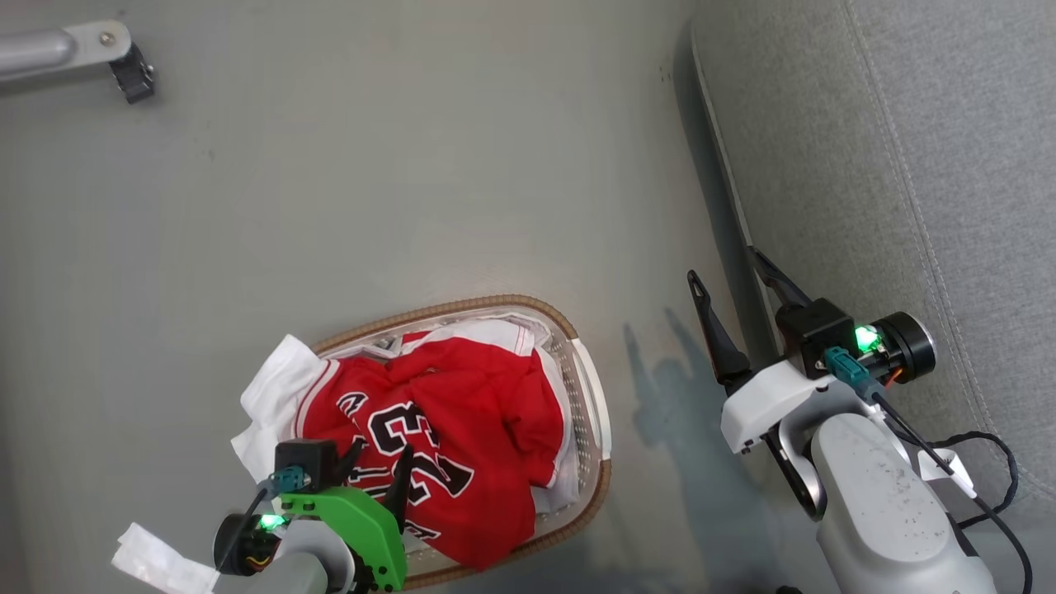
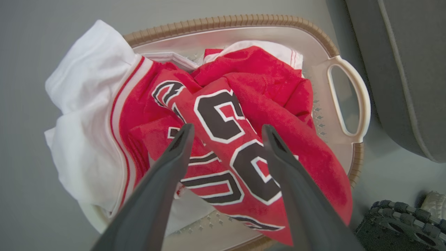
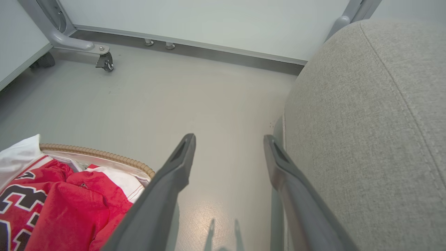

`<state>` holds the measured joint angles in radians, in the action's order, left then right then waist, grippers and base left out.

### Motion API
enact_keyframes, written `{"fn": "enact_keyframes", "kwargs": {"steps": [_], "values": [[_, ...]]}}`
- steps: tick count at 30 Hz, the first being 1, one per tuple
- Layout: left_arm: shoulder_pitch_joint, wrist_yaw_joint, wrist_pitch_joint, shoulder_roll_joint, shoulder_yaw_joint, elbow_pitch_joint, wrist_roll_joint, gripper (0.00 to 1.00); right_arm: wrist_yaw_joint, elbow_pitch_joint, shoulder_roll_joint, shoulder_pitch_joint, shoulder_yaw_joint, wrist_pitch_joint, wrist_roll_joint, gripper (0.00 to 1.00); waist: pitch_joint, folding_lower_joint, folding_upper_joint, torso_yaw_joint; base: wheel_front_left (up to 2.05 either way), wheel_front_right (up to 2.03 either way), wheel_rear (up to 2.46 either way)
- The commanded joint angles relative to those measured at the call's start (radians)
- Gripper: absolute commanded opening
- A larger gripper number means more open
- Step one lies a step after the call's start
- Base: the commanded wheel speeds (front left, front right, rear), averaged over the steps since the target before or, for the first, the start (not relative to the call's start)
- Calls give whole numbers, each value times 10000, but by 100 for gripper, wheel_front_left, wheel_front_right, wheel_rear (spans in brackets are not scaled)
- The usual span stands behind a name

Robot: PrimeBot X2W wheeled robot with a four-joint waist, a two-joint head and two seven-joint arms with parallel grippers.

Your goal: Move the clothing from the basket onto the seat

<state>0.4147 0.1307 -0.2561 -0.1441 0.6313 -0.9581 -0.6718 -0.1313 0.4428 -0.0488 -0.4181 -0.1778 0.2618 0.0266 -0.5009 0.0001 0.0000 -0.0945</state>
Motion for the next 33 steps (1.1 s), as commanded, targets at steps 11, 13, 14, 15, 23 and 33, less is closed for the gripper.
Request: {"fn": "enact_keyframes", "kwargs": {"steps": [11, 13, 14, 15, 23, 33], "values": [[1045, 0, 563, -372, 1838, -704, -2177, 100, 10, -265, -38, -178, -8, 47, -14, 100, -1111, -1, 0, -309, 0, 0, 0], [1210, 0, 515, -464, 2061, -740, -2418, 100, 10, -335, -37, -225, -49, 47, -37, 100, -1259, -1, 0, -375, 0, 0, 0], [1311, 0, 489, -514, 2195, -734, -2519, 100, 10, -368, -37, -248, -66, 47, -58, 100, -1339, -1, 0, -413, 0, 0, 0], [1389, 0, 477, -555, 2298, -745, -2594, 100, 10, -380, -38, -244, -81, 47, -78, 100, -1391, -1, 0, -441, 0, 0, 0], [2179, 0, 489, -873, 3213, -875, -3249, 100, 10, -706, -37, -323, -166, 47, -253, 100, -2019, -1, 0, -669, 0, 0, 0], [2711, 0, 205, -1094, 4244, -1228, -3569, 0, 10, -733, -35, -365, -209, 47, -441, 100, -2253, -1, 0, -754, 0, 0, 0]]}}
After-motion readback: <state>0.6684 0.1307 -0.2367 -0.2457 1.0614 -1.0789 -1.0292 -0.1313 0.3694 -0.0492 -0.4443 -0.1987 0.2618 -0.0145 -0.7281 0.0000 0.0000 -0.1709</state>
